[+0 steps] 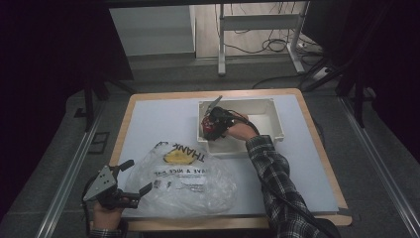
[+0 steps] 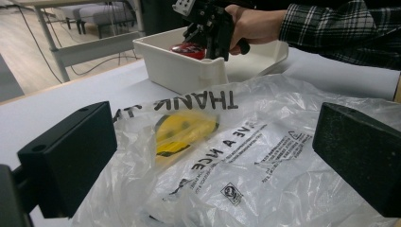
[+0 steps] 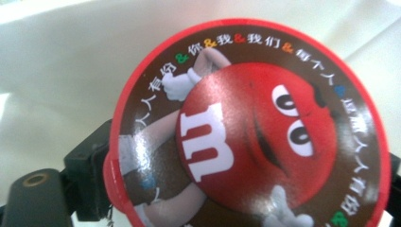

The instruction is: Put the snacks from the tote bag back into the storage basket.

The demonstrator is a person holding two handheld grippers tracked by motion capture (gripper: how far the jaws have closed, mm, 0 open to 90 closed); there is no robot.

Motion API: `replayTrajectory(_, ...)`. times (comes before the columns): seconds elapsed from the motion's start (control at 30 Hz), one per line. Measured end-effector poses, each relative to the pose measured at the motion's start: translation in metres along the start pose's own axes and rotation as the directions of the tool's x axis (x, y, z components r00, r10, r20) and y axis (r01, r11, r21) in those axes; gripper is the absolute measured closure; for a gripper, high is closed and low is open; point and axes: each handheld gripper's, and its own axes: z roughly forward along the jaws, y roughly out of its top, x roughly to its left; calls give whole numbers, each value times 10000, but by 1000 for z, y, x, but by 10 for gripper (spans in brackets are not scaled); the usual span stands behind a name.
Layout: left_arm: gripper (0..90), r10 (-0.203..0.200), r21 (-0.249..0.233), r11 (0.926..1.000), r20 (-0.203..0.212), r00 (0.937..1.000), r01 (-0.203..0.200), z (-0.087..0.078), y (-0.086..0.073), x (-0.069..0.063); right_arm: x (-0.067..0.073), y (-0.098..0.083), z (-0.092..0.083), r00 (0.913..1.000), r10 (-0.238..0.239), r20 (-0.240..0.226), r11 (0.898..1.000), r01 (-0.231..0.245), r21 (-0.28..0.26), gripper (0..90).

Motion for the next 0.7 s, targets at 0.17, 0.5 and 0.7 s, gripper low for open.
replayTrajectory(0.17, 5, 17, 27, 10000, 9, 10000, -17, 0, 0, 0, 0, -2, 0, 10000, 69, 3, 10000, -69, -9, 85)
replayTrajectory(0.5, 5, 26, 32, 10000, 7, 10000, -26, 0, 0, 0, 3, 0, -6, 9998, 64, 210, 9998, -59, -213, 64)
replayTrajectory(0.7, 5, 24, 22, 10000, 1, 10000, -24, 0, 0, 0, 5, 2, -12, 9994, 31, 350, 9991, -16, -428, 62)
